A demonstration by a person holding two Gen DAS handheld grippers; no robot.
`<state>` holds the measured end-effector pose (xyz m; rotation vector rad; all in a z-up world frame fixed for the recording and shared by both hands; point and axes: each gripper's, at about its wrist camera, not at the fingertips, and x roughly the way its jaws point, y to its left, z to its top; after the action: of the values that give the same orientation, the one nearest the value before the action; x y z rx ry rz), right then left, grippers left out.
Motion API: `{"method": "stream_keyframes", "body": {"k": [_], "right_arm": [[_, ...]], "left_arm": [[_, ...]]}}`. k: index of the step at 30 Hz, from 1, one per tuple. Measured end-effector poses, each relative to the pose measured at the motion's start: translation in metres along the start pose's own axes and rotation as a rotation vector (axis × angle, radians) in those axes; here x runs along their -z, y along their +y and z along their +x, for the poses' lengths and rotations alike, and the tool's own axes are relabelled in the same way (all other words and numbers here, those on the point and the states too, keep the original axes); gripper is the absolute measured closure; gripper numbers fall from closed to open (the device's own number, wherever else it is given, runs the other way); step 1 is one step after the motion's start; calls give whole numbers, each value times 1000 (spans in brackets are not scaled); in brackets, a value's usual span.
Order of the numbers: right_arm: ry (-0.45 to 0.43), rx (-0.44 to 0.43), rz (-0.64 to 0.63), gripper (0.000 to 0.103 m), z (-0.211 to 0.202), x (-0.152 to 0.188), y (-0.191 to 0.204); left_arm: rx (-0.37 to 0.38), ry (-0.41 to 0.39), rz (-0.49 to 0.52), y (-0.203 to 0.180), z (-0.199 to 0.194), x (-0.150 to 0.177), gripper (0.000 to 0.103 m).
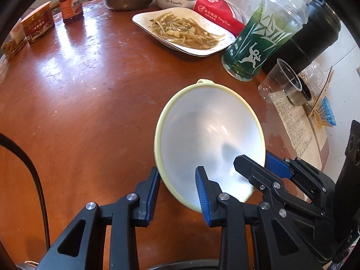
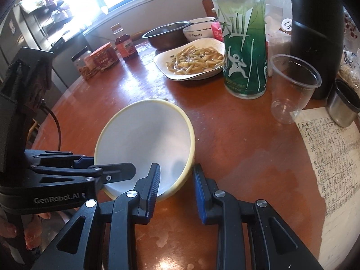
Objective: Organize plates and bowls
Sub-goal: 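Grasp the rim of the cream handled bowl with the right tool, then lift the cream bowl and lower it onto the steel bowl stack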
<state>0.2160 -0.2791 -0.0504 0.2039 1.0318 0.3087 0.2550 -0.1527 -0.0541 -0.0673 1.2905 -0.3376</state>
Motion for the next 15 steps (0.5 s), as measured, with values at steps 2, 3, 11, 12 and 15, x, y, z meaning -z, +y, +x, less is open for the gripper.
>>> {"method": "stream_keyframes", "body": {"k": [2, 3, 11, 12, 15], "right_arm": [[2, -1, 8, 76, 1, 0, 2], [1, -1, 7, 76, 1, -1, 3], [-60, -4, -26, 77, -21, -8, 20], [-67, -6, -30, 77, -24, -9, 23], [-87, -12, -48, 77, -32, -9, 33]], "left_arm": [[15, -12, -10, 3, -5, 1, 71], [24, -18, -13, 4, -8, 2, 71], [40, -75, -21, 9, -34, 4, 71], [41, -83, -24, 10, -37, 6, 71], [45, -111, -27, 13, -51, 11, 71]]}}
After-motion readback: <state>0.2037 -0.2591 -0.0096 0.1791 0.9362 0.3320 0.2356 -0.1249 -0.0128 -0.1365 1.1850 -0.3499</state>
